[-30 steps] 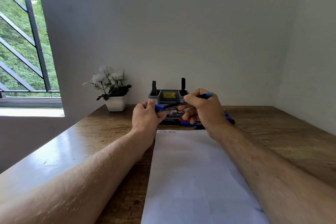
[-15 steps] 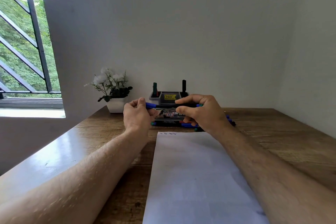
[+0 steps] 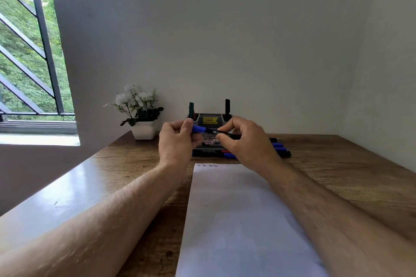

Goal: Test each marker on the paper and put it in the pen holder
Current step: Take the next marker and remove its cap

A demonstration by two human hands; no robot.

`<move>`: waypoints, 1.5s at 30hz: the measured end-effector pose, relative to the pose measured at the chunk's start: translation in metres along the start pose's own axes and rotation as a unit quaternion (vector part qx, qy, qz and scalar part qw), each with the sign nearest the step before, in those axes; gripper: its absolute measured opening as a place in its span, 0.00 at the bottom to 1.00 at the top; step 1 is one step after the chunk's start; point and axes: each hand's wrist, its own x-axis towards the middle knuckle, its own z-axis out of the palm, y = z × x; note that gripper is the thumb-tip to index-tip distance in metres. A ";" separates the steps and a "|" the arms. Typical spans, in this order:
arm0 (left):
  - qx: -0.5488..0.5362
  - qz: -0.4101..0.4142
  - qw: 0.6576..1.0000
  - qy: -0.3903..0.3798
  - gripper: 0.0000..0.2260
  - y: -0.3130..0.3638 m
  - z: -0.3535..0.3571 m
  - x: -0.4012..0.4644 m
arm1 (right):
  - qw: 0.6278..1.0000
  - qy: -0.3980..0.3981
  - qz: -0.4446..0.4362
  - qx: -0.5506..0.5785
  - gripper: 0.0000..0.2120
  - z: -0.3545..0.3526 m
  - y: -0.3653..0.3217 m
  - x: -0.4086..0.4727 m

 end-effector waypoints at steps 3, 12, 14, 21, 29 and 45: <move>0.015 0.013 1.000 -0.007 0.10 0.000 -0.001 0.000 | 1.000 -0.003 0.004 0.013 0.03 0.000 -0.001 -0.001; -0.003 0.038 0.999 -0.022 0.03 0.006 0.003 -0.006 | 0.992 -0.040 0.069 0.096 0.07 -0.007 -0.009 -0.001; -0.011 0.038 0.999 -0.022 0.03 0.007 0.004 -0.008 | 0.987 -0.053 0.084 0.126 0.07 -0.010 -0.009 0.000; 0.039 0.056 0.994 -0.087 0.15 0.005 0.016 -0.022 | 0.978 -0.078 0.120 0.152 0.11 -0.008 -0.009 -0.003; 0.158 0.132 0.976 -0.063 0.25 0.005 0.014 -0.017 | 0.985 -0.081 0.110 0.105 0.14 -0.002 -0.007 -0.006; 0.265 0.331 0.904 -0.059 0.22 0.035 0.075 0.053 | 0.976 0.084 0.091 -0.179 0.30 -0.010 0.007 0.002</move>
